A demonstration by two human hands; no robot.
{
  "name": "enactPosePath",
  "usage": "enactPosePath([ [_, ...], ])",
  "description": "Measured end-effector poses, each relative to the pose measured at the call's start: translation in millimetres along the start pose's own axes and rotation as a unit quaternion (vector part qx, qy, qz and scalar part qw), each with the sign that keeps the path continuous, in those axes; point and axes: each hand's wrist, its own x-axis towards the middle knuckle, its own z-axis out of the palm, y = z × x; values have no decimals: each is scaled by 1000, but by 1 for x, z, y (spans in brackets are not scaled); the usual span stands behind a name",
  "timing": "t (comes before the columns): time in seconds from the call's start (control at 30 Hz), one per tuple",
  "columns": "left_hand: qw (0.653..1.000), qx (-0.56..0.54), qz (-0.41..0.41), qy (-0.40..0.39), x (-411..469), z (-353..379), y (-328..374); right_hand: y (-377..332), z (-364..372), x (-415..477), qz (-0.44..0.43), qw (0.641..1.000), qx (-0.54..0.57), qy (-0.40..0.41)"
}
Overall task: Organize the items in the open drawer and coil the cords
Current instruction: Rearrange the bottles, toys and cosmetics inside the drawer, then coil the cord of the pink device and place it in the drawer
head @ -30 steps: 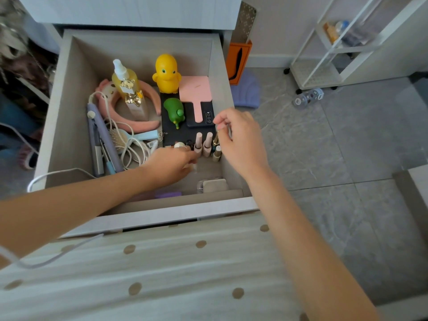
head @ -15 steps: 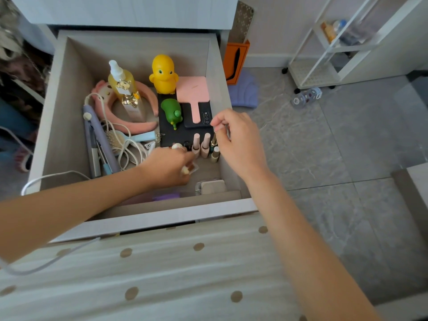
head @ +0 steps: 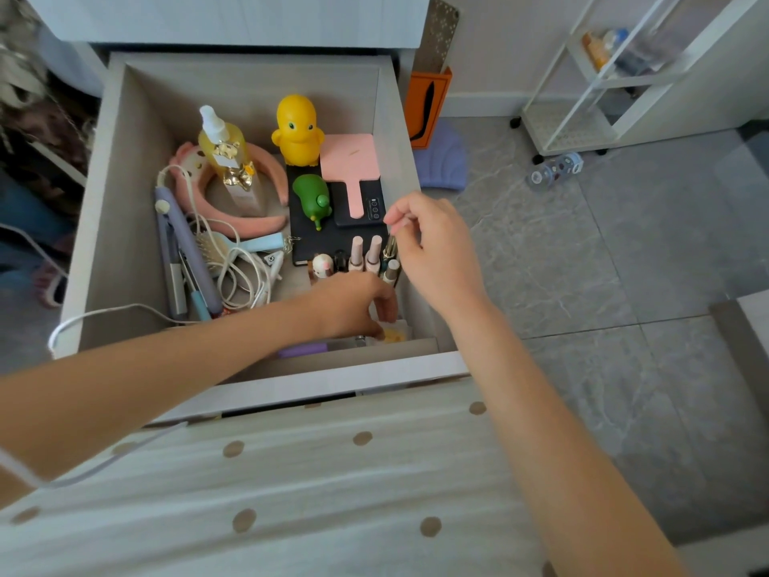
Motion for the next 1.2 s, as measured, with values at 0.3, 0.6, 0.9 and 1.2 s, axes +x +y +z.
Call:
enactPosePath([
  [0.3,999,-46,-14,3,2,11,-2,0,-1,1,-1,1000,-1,-5],
  [0.6,995,-95,-14,15,3,0,7,-5,-2,-1,-13,1000,-24,-11],
  [0.9,976,45,-60,-202,-54,-37,-77,-22,-5,-5,-143,974,-173,-35],
  [1.2,995,-2,-55,-88,-94,-49,-101,-50,52,-2,-81,850,-210,-476],
])
